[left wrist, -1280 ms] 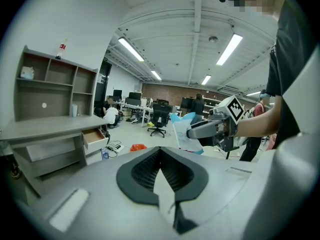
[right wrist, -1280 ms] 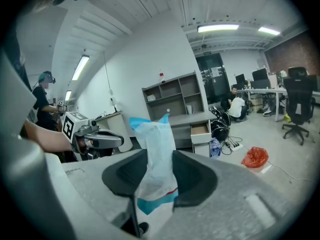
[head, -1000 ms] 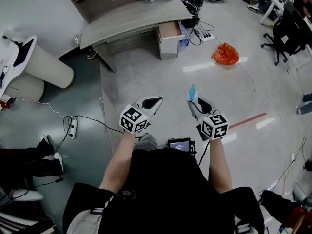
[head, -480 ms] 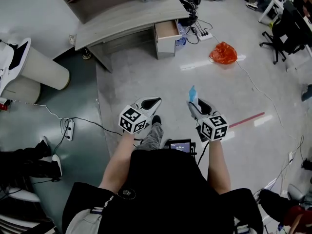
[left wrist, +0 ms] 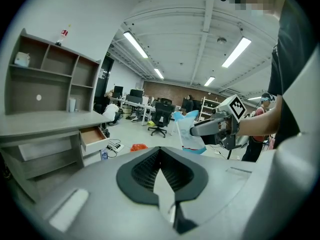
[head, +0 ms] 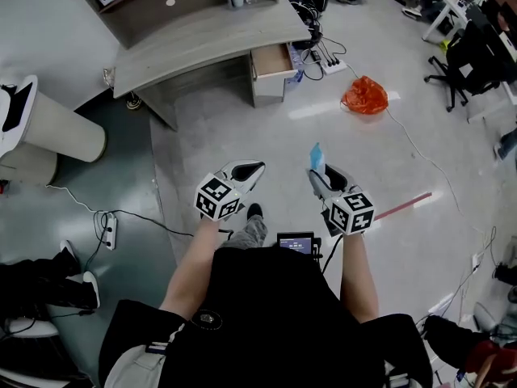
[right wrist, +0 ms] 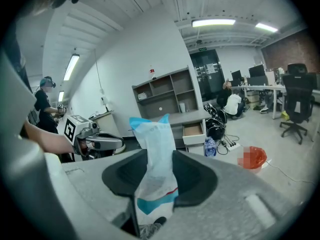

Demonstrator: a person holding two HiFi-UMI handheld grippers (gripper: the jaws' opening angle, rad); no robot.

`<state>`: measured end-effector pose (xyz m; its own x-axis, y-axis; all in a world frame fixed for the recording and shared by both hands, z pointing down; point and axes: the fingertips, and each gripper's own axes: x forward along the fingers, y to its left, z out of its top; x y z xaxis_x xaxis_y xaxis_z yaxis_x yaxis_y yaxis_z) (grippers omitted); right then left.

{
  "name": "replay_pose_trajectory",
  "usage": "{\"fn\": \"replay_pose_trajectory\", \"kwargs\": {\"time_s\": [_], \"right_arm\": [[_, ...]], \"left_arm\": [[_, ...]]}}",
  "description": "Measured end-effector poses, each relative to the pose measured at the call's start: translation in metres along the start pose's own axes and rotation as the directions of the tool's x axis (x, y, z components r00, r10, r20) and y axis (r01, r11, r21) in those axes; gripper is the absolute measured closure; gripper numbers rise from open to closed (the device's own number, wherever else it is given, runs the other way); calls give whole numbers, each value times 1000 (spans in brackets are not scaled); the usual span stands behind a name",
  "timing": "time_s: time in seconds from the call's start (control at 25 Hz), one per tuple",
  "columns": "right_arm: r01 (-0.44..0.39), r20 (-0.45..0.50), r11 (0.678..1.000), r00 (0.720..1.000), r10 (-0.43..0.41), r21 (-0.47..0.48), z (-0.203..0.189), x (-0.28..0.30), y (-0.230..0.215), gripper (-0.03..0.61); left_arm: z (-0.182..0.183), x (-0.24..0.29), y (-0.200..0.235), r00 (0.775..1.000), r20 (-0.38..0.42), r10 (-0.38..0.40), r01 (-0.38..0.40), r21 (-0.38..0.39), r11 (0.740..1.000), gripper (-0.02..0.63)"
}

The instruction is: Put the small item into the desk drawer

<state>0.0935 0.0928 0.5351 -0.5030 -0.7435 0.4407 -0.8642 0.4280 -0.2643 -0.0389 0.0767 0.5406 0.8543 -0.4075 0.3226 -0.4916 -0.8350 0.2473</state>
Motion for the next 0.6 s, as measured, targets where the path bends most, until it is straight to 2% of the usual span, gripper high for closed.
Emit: {"fn": "replay_pose_trajectory", "kwargs": {"time_s": [0.6], "right_arm": [[80, 1, 997, 997, -80, -1, 57, 75, -14, 416]], "left_arm": [[40, 21, 97, 998, 10, -64, 64, 16, 998, 612]]}}
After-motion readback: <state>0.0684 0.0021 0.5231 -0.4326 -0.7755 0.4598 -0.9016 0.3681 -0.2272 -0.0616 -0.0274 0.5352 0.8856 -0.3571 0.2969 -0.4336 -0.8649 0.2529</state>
